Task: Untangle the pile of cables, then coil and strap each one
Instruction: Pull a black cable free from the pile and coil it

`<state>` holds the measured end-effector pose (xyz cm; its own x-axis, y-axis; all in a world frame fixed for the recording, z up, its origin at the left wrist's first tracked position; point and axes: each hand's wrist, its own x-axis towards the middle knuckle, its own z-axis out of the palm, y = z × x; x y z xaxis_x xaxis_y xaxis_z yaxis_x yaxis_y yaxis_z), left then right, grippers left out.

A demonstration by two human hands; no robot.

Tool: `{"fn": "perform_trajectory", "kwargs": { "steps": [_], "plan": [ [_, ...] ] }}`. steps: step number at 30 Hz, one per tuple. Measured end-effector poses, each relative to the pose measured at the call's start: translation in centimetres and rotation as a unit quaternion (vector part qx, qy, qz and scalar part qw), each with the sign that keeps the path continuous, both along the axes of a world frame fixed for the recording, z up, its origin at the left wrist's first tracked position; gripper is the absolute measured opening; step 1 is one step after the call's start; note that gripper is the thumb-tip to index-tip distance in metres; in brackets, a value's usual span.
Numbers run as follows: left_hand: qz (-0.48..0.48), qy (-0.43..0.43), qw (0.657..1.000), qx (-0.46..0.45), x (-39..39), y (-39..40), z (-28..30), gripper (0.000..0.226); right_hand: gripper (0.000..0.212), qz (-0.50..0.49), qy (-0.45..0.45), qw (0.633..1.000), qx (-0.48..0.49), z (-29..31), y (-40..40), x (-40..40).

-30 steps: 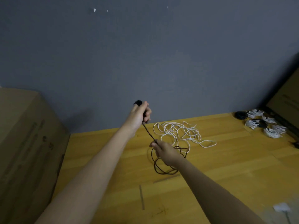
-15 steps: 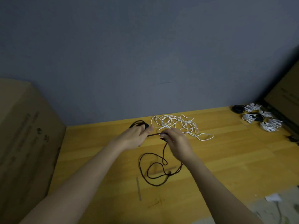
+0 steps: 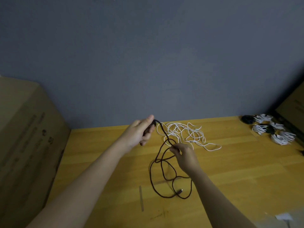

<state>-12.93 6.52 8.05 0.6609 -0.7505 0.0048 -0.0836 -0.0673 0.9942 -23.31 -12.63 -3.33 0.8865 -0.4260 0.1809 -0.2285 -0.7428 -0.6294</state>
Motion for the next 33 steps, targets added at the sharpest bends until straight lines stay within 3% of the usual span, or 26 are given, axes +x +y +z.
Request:
{"fn": "perform_trajectory", "kwargs": {
  "steps": [3, 7, 11, 14, 17, 20, 23, 25, 27, 29, 33],
  "plan": [
    [0.101, 0.027, 0.992, -0.064, 1.2, -0.5, 0.8, 0.047, 0.023, -0.034, 0.069, 0.997, -0.001, -0.7, -1.2, -0.6],
    [0.131, 0.034, 0.987, -0.087, 2.0, -1.7, 2.0, 0.048, 0.031, -0.033, 0.167, 0.985, -0.017, -0.6, -2.4, -0.7],
    [0.189, 0.115, 0.96, -0.169, 3.1, -2.7, 3.1, 0.048, 0.024, -0.063, 0.09, 0.992, 0.056, 0.4, -2.6, -0.1],
    [0.237, 0.112, 0.949, -0.177, 4.6, -2.5, 3.4, 0.048, 0.012, -0.088, 0.011, 0.989, 0.115, 0.2, -2.6, -0.5],
    [0.247, 0.103, 0.951, -0.158, 4.9, -2.4, 2.8, 0.048, 0.014, -0.101, 0.05, 0.985, 0.128, -0.8, -2.9, -0.9],
    [0.209, 0.102, 0.959, -0.161, 4.7, -2.7, 2.8, 0.048, 0.037, -0.095, 0.141, 0.982, 0.078, -1.4, -2.8, -1.0],
    [0.12, 0.081, 0.981, -0.13, 4.0, -3.0, 3.3, 0.047, 0.053, -0.082, 0.046, 0.993, 0.078, 0.6, -1.2, 0.4],
    [0.076, 0.065, 0.989, -0.106, 3.1, -3.4, 3.5, 0.047, 0.058, -0.003, -0.009, 0.994, 0.106, 3.3, 0.9, 2.4],
    [0.044, 0.07, 0.991, -0.104, 2.3, -3.6, 3.8, 0.049, 0.053, 0.079, -0.009, 0.989, 0.128, 5.3, 2.7, 4.2],
    [0.011, 0.098, 0.988, -0.117, 1.8, -3.6, 4.2, 0.051, 0.032, 0.124, -0.012, 0.983, 0.135, 6.3, 3.8, 5.2],
    [-0.081, 0.153, 0.968, -0.18, 1.3, -2.6, 5.2, 0.038, 0.028, 0.066, -0.068, 0.965, 0.244, 6.8, 5.1, 5.6]
  ]
}}
